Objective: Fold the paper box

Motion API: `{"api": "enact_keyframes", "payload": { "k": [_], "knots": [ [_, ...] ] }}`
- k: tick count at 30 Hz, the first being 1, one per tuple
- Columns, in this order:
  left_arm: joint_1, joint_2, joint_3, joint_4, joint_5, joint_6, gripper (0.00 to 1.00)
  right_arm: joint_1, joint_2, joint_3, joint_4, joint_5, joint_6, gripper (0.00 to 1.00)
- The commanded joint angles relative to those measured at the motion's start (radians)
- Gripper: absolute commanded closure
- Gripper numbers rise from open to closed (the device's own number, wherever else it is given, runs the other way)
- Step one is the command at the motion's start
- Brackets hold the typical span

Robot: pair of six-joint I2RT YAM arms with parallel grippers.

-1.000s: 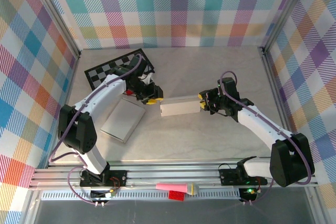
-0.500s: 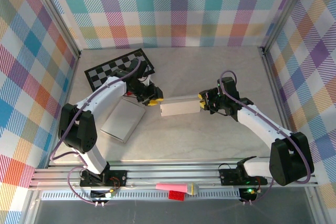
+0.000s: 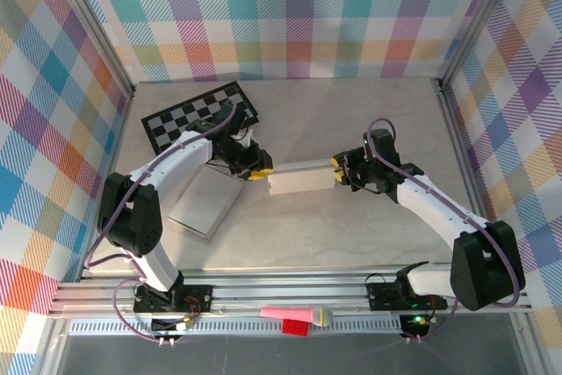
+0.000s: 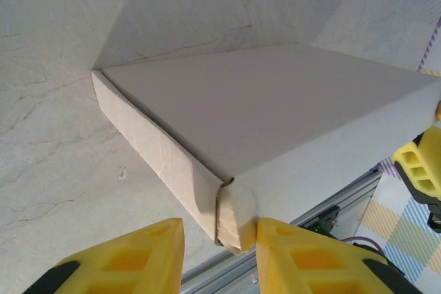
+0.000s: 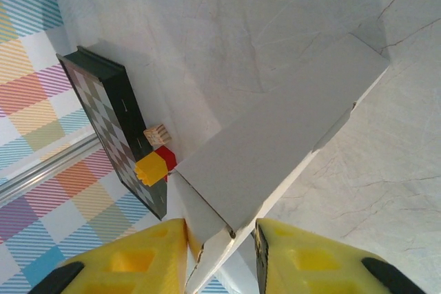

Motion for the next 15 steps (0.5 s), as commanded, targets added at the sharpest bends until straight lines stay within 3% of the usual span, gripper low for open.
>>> {"api": "enact_keyframes", "payload": {
  "k": [1,6,10,15],
  "knots": [
    [0.013,0.001,-0.043,-0.013,-0.034,0.018,0.69,-0.004,0.035,0.001,-0.117,0.009,-0.026,0.68],
    [0.023,-0.003,-0.073,0.025,-0.030,0.005,0.71,-0.004,0.039,0.005,-0.130,0.006,-0.033,0.69],
    [0.030,-0.002,-0.109,0.055,-0.016,-0.005,0.79,-0.005,0.028,0.015,-0.137,0.004,-0.051,0.68],
    [0.030,-0.002,-0.121,0.066,-0.008,-0.009,0.81,-0.006,-0.005,0.097,-0.208,0.031,-0.123,0.62]
  ]
}}
